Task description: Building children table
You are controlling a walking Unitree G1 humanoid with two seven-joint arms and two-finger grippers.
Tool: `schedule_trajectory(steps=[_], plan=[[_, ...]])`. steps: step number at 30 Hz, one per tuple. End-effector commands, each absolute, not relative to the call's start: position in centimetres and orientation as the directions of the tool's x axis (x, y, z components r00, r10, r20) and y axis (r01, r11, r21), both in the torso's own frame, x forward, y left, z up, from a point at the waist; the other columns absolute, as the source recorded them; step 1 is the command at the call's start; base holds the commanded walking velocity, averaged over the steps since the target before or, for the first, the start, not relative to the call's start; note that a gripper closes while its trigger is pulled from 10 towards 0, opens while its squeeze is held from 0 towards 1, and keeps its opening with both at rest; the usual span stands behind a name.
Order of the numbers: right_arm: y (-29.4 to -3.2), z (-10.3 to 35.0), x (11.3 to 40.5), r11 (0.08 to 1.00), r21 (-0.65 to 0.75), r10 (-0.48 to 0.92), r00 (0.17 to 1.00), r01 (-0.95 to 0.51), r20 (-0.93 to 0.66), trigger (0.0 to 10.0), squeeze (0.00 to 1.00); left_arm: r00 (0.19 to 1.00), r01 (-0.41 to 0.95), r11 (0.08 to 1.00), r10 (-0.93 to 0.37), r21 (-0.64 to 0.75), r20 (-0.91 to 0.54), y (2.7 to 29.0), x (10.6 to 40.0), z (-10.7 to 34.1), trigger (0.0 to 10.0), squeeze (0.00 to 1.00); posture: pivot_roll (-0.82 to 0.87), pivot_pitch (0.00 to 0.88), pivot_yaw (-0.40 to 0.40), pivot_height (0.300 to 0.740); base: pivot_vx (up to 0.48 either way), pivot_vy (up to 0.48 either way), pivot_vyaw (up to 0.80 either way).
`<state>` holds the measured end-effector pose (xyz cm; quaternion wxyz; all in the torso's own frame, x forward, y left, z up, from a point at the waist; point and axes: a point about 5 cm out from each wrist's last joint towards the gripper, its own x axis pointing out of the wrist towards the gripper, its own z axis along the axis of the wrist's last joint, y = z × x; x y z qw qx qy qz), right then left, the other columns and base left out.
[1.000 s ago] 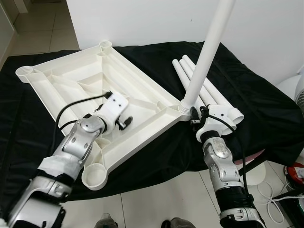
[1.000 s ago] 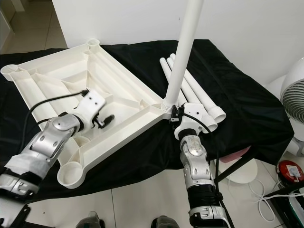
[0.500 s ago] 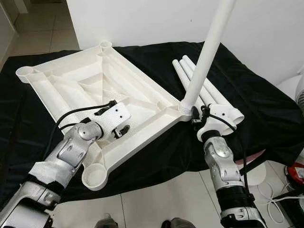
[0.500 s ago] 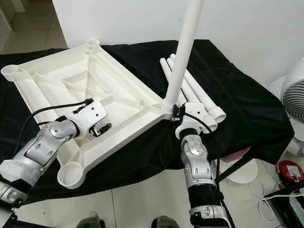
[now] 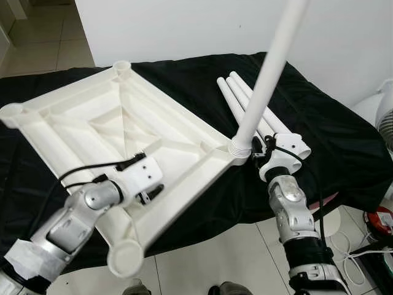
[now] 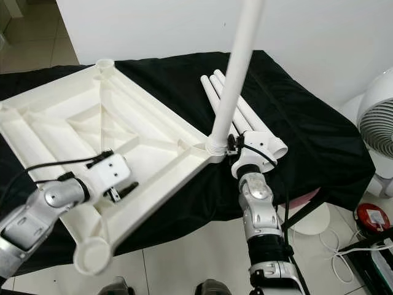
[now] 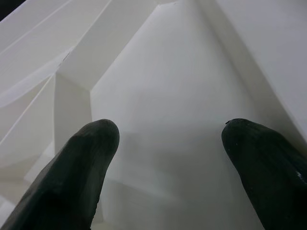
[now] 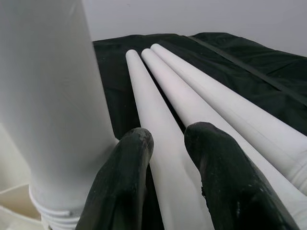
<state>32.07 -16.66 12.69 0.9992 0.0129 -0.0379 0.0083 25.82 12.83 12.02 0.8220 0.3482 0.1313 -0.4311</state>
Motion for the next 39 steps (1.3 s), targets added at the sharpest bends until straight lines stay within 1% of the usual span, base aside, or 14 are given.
schedule_trajectory(steps=[1, 11, 14, 20, 22, 24, 27, 29, 30, 31, 33, 34, 35, 39], plan=[[-16.5, 12.7, 32.3, 0.999, 0.025, 0.035, 0.996, -0.037, 0.078, 10.0, 0.00, 0.193, 0.981, 0.120, -0.701, 0.153, -0.686, 11.9, 22.9, 9.3, 10.0, 0.00, 0.02, 0.000, -0.032, 0.740, 0.000, 0.000, 0.00], [-15.4, 13.5, 34.3, 0.991, 0.018, 0.129, 0.989, -0.131, 0.070, 10.0, 0.00, 0.265, 0.964, 0.174, -0.709, 0.202, -0.654, 10.9, 23.7, 9.8, 10.0, 0.00, 0.01, 0.000, -0.020, 0.740, 0.000, 0.000, 0.00], [-13.4, 14.3, 36.0, 0.978, 0.007, 0.206, 0.976, -0.207, 0.065, 10.0, 0.00, 0.313, 0.949, 0.213, -0.728, 0.232, -0.610, 9.7, 24.6, 10.3, 10.0, 0.00, 0.00, 0.000, -0.013, 0.740, 0.000, 0.000, 0.00], [-12.4, 14.6, 36.8, 0.979, 0.027, 0.202, 0.977, -0.204, 0.064, 10.0, 0.00, 0.338, 0.940, 0.235, -0.744, 0.247, -0.577, 8.9, 25.1, 10.7, 10.0, 0.00, 0.00, 0.000, -0.013, 0.740, 0.000, 0.000, 0.00], [-11.8, 14.5, 37.1, 0.980, 0.060, 0.187, 0.981, -0.190, 0.056, 10.0, 0.00, 0.394, 0.918, 0.289, -0.751, 0.272, -0.530, 8.1, 26.0, 11.3, 10.0, 0.00, 0.00, 0.000, -0.013, 0.740, 0.000, 0.000, 0.00], [-11.8, 14.5, 37.1, 0.980, 0.060, 0.187, 0.981, -0.190, 0.056, 10.0, 0.00, 0.394, 0.918, 0.289, -0.751, 0.272, -0.530, 8.1, 26.0, 11.3, 10.0, 0.00, 0.00, 0.000, -0.013, 0.740, 0.000, 0.000, 0.00], [-11.4, 14.5, 37.1, 0.980, 0.102, 0.164, 0.983, -0.172, 0.086, 10.0, 0.00, 0.499, 0.864, 0.407, -0.770, 0.297, -0.396, 6.8, 27.6, 13.2, 10.0, 0.00, 0.01, 0.000, -0.016, 0.740, 0.000, 0.000, 0.00], [-11.4, 14.5, 37.1, 0.980, 0.102, 0.164, 0.983, -0.172, 0.086, 10.0, 0.00, 0.499, 0.864, 0.407, -0.770, 0.297, -0.396, 6.8, 27.6, 13.2, 10.0, 0.00, 0.01, 0.000, -0.016, 0.740, 0.000, 0.000, 0.00], [-11.7, 14.4, 36.8, 0.980, 0.121, 0.146, 0.983, -0.159, 0.108, 10.0, 0.00, 0.565, 0.822, 0.485, -0.761, 0.299, -0.318, 6.4, 28.5, 14.2, 10.0, 0.00, 0.02, 0.000, -0.018, 0.740, 0.000, 0.000, 0.00], [-11.7, 14.4, 36.8, 0.980, 0.121, 0.146, 0.983, -0.159, 0.108, 10.0, 0.00, 0.565, 0.822, 0.485, -0.761, 0.299, -0.318, 6.4, 28.5, 14.2, 10.0, 0.00, 0.02, 0.000, -0.018, 0.740, 0.000, 0.000, 0.00], [-12.4, 13.5, 35.6, 0.981, 0.148, 0.109, 0.984, -0.129, 0.138, 10.0, 0.00, 0.659, 0.743, 0.614, -0.741, 0.265, -0.132, 5.8, 29.7, 16.7, 10.0, 0.00, 0.02, 0.000, -0.017, 0.740, 0.000, 0.000, 0.00], [-12.4, 13.5, 35.6, 0.981, 0.148, 0.109, 0.984, -0.129, 0.138, 10.0, 0.00, 0.659, 0.743, 0.614, -0.741, 0.265, -0.132, 5.8, 29.7, 16.7, 10.0, 0.00, 0.02, 0.000, -0.017, 0.740, 0.000, 0.000, 0.00], [-12.9, 12.8, 34.5, 0.981, 0.162, 0.083, 0.984, -0.109, 0.160, 10.0, 0.00, 0.720, 0.678, 0.703, -0.694, 0.212, 0.001, 6.0, 30.6, 18.8, 10.0, 0.00, 0.01, 0.000, -0.016, 0.740, 0.000, 0.000, 0.00], [-13.1, 12.5, 33.4, 0.980, 0.173, 0.068, 0.981, -0.100, 0.182, 10.0, 0.00, 0.755, 0.631, 0.756, -0.650, 0.174, 0.085, 6.7, 31.3, 20.2, 10.0, 0.00, 0.01, 0.002, -0.012, 0.740, 0.000, 0.000, 0.00]])
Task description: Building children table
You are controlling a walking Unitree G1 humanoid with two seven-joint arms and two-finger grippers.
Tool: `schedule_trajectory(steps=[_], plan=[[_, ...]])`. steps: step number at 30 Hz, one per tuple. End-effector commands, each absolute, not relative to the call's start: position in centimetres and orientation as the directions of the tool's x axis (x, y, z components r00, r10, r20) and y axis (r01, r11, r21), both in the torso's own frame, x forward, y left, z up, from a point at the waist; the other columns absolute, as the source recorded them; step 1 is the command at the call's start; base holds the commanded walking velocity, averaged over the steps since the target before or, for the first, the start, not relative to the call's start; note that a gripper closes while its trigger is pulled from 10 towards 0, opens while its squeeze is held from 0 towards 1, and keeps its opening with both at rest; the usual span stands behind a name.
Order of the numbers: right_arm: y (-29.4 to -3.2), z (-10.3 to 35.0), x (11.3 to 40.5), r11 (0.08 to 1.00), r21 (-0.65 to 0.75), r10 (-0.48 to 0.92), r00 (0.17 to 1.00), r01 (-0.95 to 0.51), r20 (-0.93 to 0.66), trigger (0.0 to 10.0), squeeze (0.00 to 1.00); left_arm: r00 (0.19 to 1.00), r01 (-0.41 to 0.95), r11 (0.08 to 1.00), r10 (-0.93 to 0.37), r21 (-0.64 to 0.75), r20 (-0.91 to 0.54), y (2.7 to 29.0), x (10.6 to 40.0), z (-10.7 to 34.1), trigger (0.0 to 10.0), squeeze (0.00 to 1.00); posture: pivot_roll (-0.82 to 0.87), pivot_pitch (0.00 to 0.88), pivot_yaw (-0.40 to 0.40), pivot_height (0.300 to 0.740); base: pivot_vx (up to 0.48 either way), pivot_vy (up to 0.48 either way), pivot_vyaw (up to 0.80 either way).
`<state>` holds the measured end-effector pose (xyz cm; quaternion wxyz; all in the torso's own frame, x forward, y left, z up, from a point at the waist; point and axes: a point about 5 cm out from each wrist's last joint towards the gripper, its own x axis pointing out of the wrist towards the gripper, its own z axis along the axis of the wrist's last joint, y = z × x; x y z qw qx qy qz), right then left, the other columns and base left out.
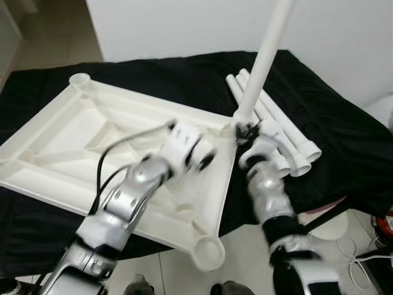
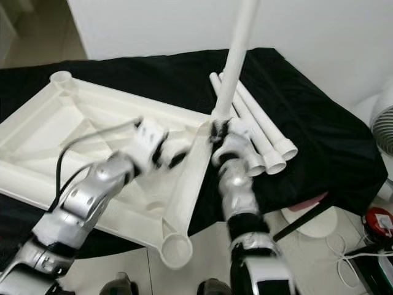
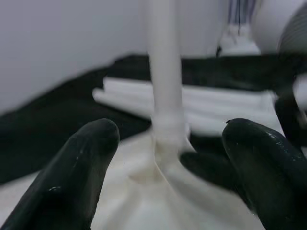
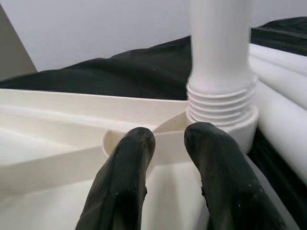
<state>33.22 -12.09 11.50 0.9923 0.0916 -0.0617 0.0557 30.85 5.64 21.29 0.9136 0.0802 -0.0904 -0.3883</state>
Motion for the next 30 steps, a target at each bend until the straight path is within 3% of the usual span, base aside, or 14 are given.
schedule_trajectory(steps=[1, 6, 12, 14, 16, 21, 25, 30], plan=[[-13.1, 12.4, 32.9, 0.980, 0.171, 0.066, 0.979, -0.100, 0.191, 10.0, 0.00, 0.764, 0.619, 0.771, -0.635, 0.151, 0.113, 7.0, 31.5, 20.7, 10.0, 0.00, 0.00, 0.004, -0.009, 0.740, 0.000, 0.000, 0.00], [-13.0, 12.1, 31.7, 0.980, 0.171, 0.063, 0.977, -0.099, 0.206, 10.0, 0.00, 0.783, 0.578, 0.802, -0.598, 0.151, 0.174, 7.9, 32.1, 21.9, 10.0, 0.00, 0.00, 0.007, -0.005, 0.740, 0.000, 0.000, 0.00], [-13.2, 12.3, 30.0, 0.977, 0.181, 0.069, 0.966, -0.116, 0.250, 10.0, 0.00, 0.722, 0.638, 0.754, -0.656, 0.156, 0.220, 8.4, 31.8, 22.8, 10.0, 0.00, -0.02, 0.011, 0.006, 0.740, 0.000, 0.000, 0.00], [-13.7, 12.5, 29.4, 0.980, 0.169, 0.059, 0.960, -0.108, 0.274, 10.0, 0.00, 0.685, 0.676, 0.719, -0.693, 0.159, 0.224, 8.5, 31.4, 22.9, 10.0, 0.00, -0.02, 0.008, 0.008, 0.740, 0.000, 0.000, 0.00], [-15.4, 12.9, 28.6, 0.995, 0.102, -0.016, 0.950, -0.017, 0.312, 10.0, 0.00, 0.562, 0.783, 0.594, -0.802, 0.183, 0.201, 8.3, 29.6, 22.3, 10.0, 0.00, -0.03, 0.004, 0.009, 0.740, 0.000, 0.000, 0.00], [-17.1, 13.3, 28.0, 0.995, 0.062, -0.089, 0.940, 0.073, 0.330, 10.0, 0.00, 0.460, 0.839, 0.491, -0.871, 0.236, 0.175, 8.5, 27.8, 21.6, 10.0, 0.00, -0.02, 0.000, 0.008, 0.740, 0.000, 0.000, 0.00], [-17.8, 13.8, 27.8, 0.994, 0.058, -0.104, 0.936, 0.090, 0.336, 10.0, 0.00, 0.404, 0.849, 0.430, -0.903, 0.307, 0.147, 8.9, 26.6, 20.8, 10.0, 0.00, -0.02, 0.000, 0.005, 0.740, 0.000, 0.000, 0.00], [-18.4, 14.2, 28.0, 0.995, 0.044, -0.098, 0.938, 0.088, 0.333, 10.0, 0.00, 0.419, 0.842, 0.440, -0.898, 0.313, 0.134, 9.6, 26.0, 19.5, 10.0, 0.00, -0.02, 0.000, 0.002, 0.740, 0.000, 0.000, 0.00]])
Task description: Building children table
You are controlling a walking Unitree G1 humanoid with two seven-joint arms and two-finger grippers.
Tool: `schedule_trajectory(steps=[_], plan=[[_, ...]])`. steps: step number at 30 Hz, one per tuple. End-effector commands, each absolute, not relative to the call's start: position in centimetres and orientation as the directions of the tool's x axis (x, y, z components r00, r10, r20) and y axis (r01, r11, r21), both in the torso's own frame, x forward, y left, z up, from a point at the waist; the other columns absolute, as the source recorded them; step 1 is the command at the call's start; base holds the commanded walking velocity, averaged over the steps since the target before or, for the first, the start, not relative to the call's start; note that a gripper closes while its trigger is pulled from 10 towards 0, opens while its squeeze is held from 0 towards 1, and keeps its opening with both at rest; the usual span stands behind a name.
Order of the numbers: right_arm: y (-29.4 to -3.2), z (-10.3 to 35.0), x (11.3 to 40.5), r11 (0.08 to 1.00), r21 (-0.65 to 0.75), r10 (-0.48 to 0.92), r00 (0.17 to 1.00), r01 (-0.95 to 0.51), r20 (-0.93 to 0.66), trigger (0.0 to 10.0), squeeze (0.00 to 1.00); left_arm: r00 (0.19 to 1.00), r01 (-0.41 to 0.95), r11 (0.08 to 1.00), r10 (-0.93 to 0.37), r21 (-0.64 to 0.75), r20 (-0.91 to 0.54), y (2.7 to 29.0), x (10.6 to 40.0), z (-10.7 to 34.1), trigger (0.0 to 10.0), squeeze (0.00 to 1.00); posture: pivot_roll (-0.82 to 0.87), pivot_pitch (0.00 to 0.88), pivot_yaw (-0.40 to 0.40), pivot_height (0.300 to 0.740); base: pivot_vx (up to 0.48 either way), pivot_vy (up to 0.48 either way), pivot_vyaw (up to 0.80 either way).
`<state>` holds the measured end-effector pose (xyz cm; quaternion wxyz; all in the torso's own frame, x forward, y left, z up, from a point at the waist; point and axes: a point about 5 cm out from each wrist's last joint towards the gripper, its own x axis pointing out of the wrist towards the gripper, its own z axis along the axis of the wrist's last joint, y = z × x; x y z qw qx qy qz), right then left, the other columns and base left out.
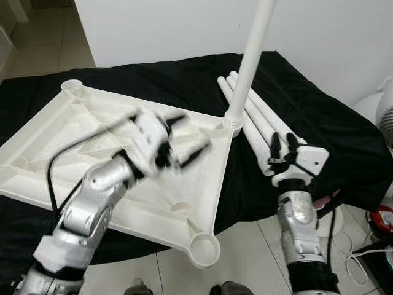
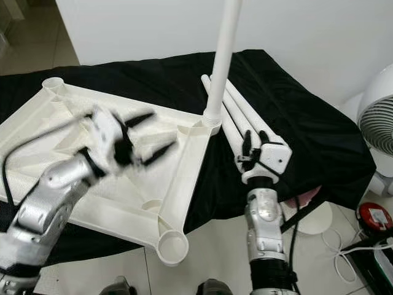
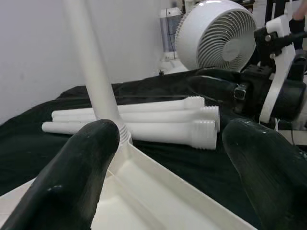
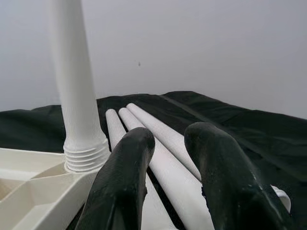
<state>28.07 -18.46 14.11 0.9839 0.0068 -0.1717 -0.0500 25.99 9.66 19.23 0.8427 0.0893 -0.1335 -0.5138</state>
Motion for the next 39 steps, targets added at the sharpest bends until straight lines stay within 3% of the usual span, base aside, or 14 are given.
schedule_trajectory(steps=[1, 4, 5, 8, 12, 14, 27, 39], plan=[[-18.5, 14.2, 28.1, 0.995, 0.040, -0.097, 0.939, 0.088, 0.331, 10.0, 0.00, 0.408, 0.845, 0.435, -0.901, 0.312, 0.149, 9.8, 25.7, 19.2, 10.0, 0.00, -0.01, 0.000, 0.001, 0.740, 0.000, 0.000, 0.00], [-18.6, 14.2, 28.2, 0.995, 0.036, -0.096, 0.939, 0.089, 0.330, 10.0, 0.00, 0.410, 0.845, 0.434, -0.901, 0.313, 0.141, 10.1, 25.6, 18.8, 10.0, 0.00, -0.01, 0.000, 0.000, 0.740, 0.000, 0.000, 0.00], [-19.2, 14.2, 28.3, 0.995, 0.026, -0.103, 0.940, 0.100, 0.326, 10.0, 0.00, 0.368, 0.880, 0.376, -0.926, 0.291, 0.085, 10.9, 24.9, 17.5, 10.0, 0.00, -0.01, 0.000, -0.002, 0.740, 0.000, 0.000, 0.00], [-19.5, 14.2, 28.3, 0.994, 0.020, -0.111, 0.940, 0.111, 0.321, 10.0, 0.00, 0.325, 0.912, 0.320, -0.945, 0.258, 0.023, 11.6, 24.2, 16.3, 10.0, 0.00, -0.01, 0.000, -0.002, 0.740, 0.000, 0.000, 0.00], [-19.8, 14.2, 28.3, 0.993, 0.014, -0.114, 0.941, 0.116, 0.318, 10.0, 0.00, 0.302, 0.924, 0.280, -0.952, 0.259, -0.046, 12.3, 23.9, 15.4, 10.0, 0.00, -0.01, 0.000, -0.001, 0.740, 0.000, 0.000, 0.00], [-20.1, 14.2, 28.2, 0.992, 0.007, -0.118, 0.941, 0.122, 0.317, 10.0, 0.00, 0.300, 0.925, 0.244, -0.939, 0.290, -0.167, 13.6, 24.0, 14.3, 10.0, 0.00, -0.01, 0.000, 0.000, 0.740, 0.000, 0.000, 0.00], [-21.1, 14.3, 28.5, 0.991, -0.013, -0.125, 0.942, 0.136, 0.310, 10.0, 0.00, 0.163, 0.970, 0.081, -0.916, 0.228, -0.366, 15.8, 22.4, 12.5, 10.0, 0.00, 0.01, 0.000, -0.001, 0.740, 0.000, 0.000, 0.00], [-21.2, 14.2, 28.6, 0.990, -0.022, -0.128, 0.944, 0.141, 0.303, 10.0, 0.00, 0.142, 0.972, 0.033, -0.875, 0.234, -0.464, 16.4, 22.2, 11.2, 10.0, 0.00, 0.02, 0.000, 0.003, 0.740, 0.000, 0.000, 0.00]])
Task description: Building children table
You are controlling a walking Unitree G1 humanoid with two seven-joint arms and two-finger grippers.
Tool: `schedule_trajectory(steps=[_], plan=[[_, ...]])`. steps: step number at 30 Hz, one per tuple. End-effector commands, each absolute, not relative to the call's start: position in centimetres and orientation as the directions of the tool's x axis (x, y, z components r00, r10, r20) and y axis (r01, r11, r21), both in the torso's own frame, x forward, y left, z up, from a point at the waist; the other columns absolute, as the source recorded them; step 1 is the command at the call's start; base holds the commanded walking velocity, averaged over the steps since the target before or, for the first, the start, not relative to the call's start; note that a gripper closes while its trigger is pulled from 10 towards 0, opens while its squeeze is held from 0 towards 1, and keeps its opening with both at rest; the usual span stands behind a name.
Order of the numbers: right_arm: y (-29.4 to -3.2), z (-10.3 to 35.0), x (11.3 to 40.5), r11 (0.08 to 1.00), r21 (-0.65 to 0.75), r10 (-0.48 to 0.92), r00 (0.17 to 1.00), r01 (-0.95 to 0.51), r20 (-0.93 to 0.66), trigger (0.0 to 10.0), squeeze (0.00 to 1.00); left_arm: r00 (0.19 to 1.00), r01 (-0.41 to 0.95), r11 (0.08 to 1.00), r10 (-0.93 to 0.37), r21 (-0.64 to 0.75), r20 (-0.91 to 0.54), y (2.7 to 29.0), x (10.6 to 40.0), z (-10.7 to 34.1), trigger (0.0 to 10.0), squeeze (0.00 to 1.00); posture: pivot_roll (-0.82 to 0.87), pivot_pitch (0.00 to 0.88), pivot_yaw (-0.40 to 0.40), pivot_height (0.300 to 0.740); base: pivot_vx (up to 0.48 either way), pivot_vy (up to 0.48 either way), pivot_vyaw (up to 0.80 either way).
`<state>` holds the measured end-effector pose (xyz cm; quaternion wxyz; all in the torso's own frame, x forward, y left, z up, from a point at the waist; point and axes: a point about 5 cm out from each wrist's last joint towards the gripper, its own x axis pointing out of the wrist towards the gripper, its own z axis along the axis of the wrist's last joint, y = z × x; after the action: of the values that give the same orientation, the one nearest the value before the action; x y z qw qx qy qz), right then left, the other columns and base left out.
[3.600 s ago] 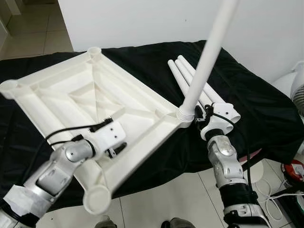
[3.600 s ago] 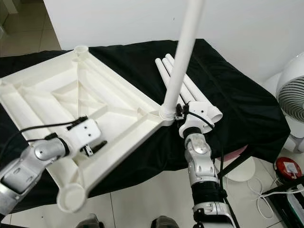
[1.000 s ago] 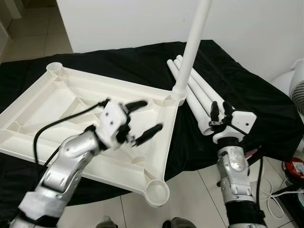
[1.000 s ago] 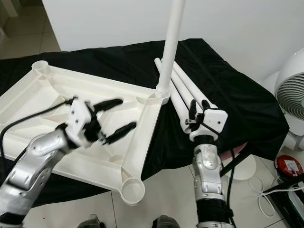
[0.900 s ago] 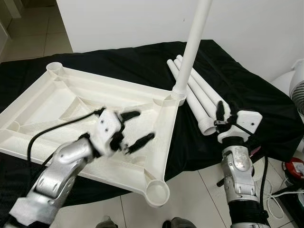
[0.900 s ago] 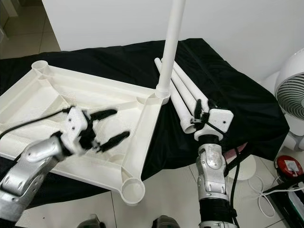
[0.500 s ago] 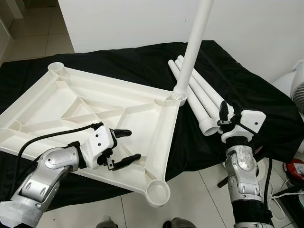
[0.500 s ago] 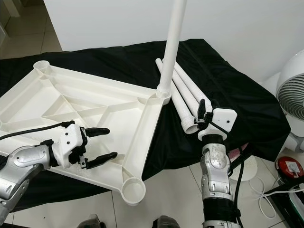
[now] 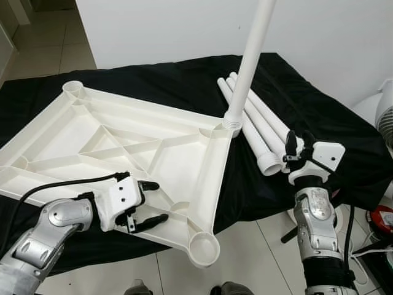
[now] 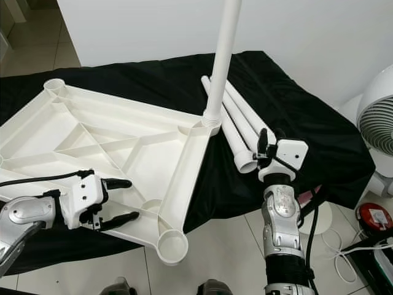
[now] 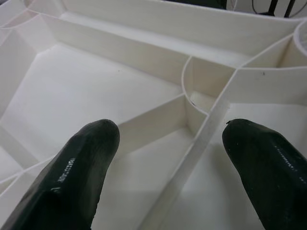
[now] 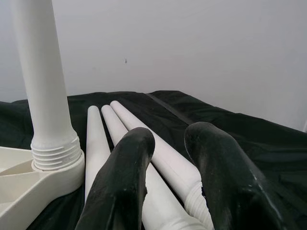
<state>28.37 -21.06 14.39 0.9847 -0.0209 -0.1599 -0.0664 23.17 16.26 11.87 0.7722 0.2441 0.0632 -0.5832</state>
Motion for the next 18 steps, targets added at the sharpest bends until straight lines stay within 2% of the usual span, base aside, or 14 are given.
schedule_trajectory(steps=[1, 6, 13, 18], plan=[[-21.2, 14.2, 28.6, 0.990, -0.022, -0.128, 0.944, 0.141, 0.303, 10.0, 0.00, 0.142, 0.972, 0.033, -0.875, 0.234, -0.464, 16.4, 22.2, 11.2, 10.0, 0.00, 0.02, 0.000, 0.003, 0.740, 0.000, 0.000, 0.00], [-21.2, 14.3, 28.7, 0.990, -0.026, -0.128, 0.944, 0.142, 0.303, 10.0, 0.00, 0.197, 0.962, 0.069, -0.845, 0.264, -0.497, 16.5, 23.0, 10.5, 10.0, 0.00, 0.02, 0.000, 0.001, 0.740, 0.000, 0.000, 0.00], [-21.3, 14.3, 28.7, 0.989, -0.026, -0.133, 0.944, 0.147, 0.302, 10.0, 0.00, 0.201, 0.965, 0.069, -0.812, 0.251, -0.548, 16.8, 23.3, 9.8, 10.0, 0.00, 0.01, 0.000, 0.006, 0.740, 0.000, 0.000, 0.00], [-21.3, 14.3, 28.7, 0.988, -0.029, -0.134, 0.944, 0.149, 0.301, 10.0, 0.00, 0.174, 0.975, 0.056, -0.793, 0.215, -0.584, 17.1, 23.6, 9.5, 10.0, 0.00, 0.01, 0.000, 0.012, 0.740, 0.000, 0.000, 0.00]])
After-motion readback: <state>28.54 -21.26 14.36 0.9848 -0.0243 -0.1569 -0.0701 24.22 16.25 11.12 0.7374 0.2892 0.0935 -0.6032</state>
